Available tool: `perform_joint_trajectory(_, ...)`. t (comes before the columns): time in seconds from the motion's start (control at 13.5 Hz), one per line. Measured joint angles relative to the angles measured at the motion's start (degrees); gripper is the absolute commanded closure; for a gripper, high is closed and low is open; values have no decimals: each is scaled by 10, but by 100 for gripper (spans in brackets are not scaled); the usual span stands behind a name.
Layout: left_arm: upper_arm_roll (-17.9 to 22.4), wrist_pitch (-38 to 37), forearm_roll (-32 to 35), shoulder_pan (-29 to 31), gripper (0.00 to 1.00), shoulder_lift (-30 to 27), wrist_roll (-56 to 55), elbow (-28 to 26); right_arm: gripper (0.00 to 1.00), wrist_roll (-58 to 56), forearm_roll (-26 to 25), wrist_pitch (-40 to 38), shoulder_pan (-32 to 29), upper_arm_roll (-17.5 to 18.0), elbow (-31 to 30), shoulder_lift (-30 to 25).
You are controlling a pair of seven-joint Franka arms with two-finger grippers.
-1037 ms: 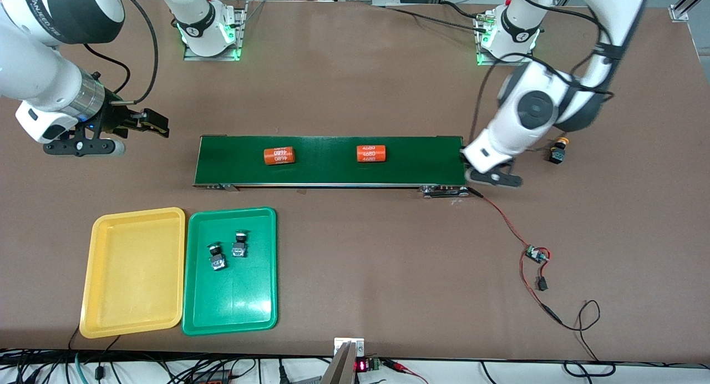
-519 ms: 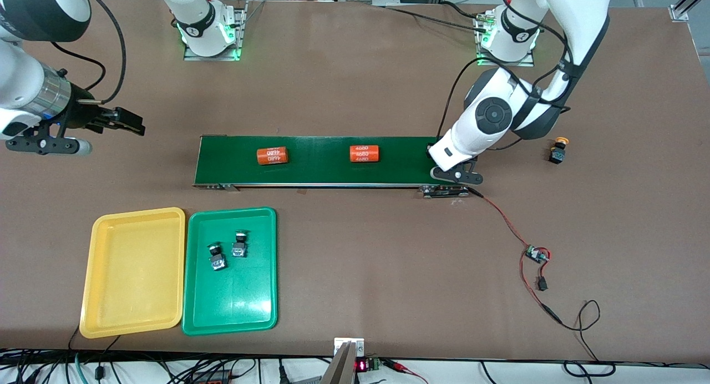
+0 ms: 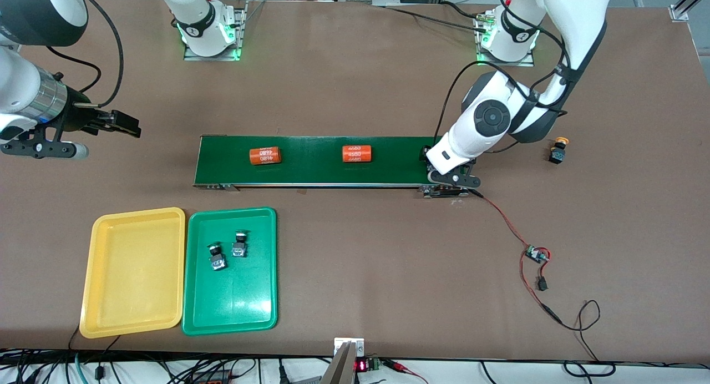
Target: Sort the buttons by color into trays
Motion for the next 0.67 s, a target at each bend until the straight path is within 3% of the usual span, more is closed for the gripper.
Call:
perform_joint_trajectory(0.15, 4, -27, -1, 23, 0, -40, -8, 5, 0, 0, 0, -2, 0, 0, 1, 0)
perform_joint_trajectory(0.3, 8, -55, -1, 90, 0, -69, -4, 4, 0, 0, 0, -3, -1, 0, 1, 0)
perform_joint_trajectory(0.67, 17, -88, -1, 267, 0, -55, 167, -13, 0, 0, 0, -4, -1, 0, 1, 1)
